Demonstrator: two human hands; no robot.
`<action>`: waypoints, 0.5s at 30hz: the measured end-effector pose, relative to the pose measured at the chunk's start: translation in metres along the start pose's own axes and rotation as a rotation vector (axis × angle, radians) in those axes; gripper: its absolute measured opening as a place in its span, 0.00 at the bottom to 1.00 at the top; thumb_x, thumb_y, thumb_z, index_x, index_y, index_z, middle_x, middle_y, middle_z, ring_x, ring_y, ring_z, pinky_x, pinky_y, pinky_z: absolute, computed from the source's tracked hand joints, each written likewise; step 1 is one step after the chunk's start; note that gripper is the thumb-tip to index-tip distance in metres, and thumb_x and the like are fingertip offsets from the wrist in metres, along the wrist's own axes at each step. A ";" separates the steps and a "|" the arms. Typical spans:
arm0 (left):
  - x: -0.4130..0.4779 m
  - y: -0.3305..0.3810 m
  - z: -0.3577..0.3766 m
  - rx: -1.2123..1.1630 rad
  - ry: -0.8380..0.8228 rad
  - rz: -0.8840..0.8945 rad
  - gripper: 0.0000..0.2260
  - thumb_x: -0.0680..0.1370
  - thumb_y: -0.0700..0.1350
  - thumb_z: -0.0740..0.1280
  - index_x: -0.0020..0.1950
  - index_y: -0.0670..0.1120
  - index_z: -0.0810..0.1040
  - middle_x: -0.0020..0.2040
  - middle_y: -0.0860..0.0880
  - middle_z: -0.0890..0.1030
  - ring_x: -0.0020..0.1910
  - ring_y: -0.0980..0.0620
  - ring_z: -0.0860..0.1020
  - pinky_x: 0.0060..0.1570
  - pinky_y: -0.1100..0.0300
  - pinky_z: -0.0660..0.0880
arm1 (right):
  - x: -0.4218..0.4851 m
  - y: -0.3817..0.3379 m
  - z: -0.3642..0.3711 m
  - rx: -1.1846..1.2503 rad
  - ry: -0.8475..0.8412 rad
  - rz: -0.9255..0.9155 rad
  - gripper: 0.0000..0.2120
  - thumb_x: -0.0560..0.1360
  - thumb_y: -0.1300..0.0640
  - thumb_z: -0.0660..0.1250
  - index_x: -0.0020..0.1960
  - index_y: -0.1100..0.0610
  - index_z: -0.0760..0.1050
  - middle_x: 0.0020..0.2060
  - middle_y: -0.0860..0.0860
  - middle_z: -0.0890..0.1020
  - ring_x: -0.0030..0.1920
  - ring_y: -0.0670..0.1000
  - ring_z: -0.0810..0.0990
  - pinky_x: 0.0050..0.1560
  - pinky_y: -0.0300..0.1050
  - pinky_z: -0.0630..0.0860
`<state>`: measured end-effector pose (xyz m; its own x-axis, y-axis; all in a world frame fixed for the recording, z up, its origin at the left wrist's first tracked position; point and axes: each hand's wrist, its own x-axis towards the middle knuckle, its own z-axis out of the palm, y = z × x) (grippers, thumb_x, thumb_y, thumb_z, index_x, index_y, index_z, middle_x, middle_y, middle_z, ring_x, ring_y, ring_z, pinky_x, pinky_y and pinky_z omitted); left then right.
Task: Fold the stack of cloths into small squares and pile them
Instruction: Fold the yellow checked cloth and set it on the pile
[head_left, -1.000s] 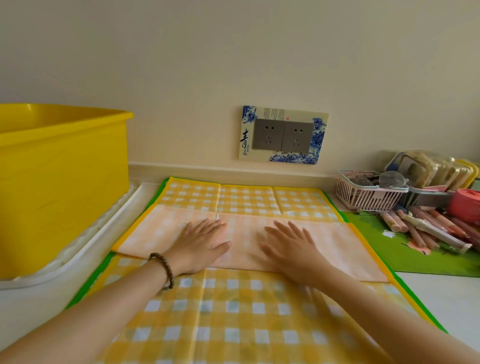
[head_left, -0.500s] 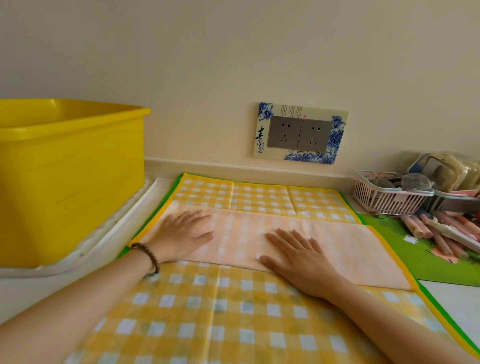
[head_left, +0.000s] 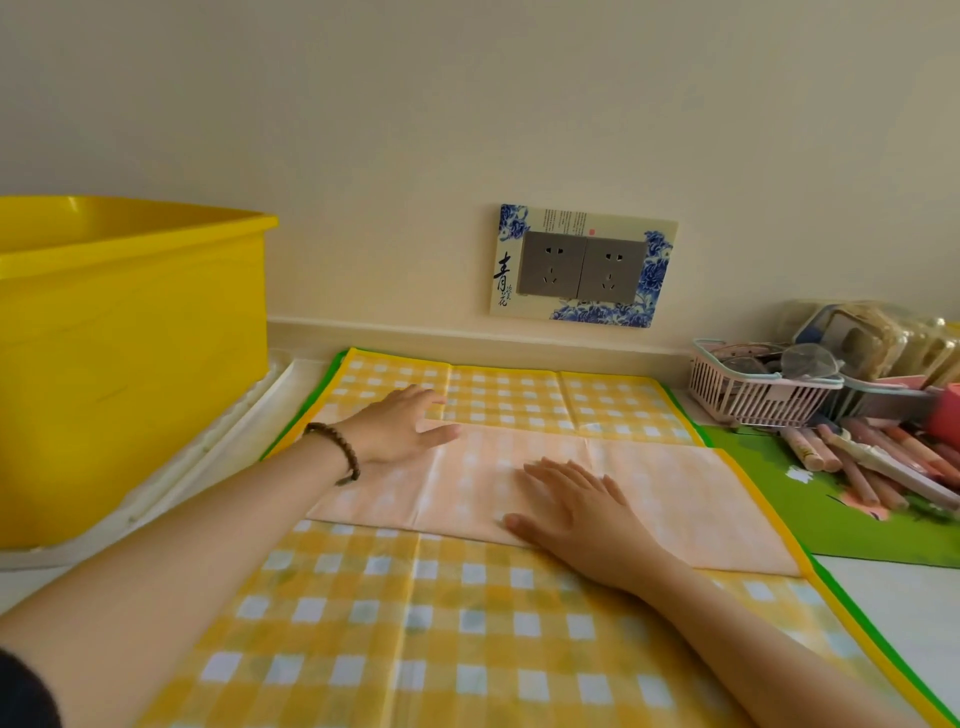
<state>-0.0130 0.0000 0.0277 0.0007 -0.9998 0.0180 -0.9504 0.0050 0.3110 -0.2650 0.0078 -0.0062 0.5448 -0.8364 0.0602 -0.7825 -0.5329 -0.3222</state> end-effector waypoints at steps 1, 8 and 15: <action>0.010 0.005 0.002 -0.011 -0.012 0.031 0.29 0.76 0.64 0.57 0.72 0.48 0.64 0.70 0.51 0.66 0.70 0.51 0.62 0.67 0.55 0.62 | 0.000 0.001 -0.001 0.038 0.030 0.005 0.36 0.70 0.29 0.56 0.73 0.42 0.56 0.73 0.42 0.60 0.74 0.45 0.55 0.74 0.49 0.49; 0.055 0.027 0.012 -0.017 -0.096 0.035 0.20 0.72 0.63 0.66 0.53 0.49 0.73 0.50 0.52 0.76 0.49 0.53 0.75 0.51 0.58 0.74 | 0.000 0.003 -0.010 0.193 0.088 0.029 0.32 0.70 0.37 0.66 0.70 0.45 0.63 0.69 0.43 0.68 0.68 0.46 0.66 0.69 0.44 0.61; 0.055 0.036 0.008 -0.069 -0.184 0.046 0.13 0.77 0.59 0.62 0.38 0.52 0.70 0.37 0.54 0.71 0.34 0.56 0.69 0.34 0.61 0.65 | 0.003 0.009 -0.003 0.342 0.151 0.058 0.26 0.70 0.39 0.68 0.66 0.44 0.68 0.64 0.43 0.73 0.65 0.46 0.70 0.64 0.42 0.67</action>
<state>-0.0500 -0.0546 0.0329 -0.1054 -0.9848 -0.1381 -0.9246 0.0460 0.3780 -0.2713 0.0007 -0.0063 0.4324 -0.8868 0.1629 -0.6508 -0.4320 -0.6243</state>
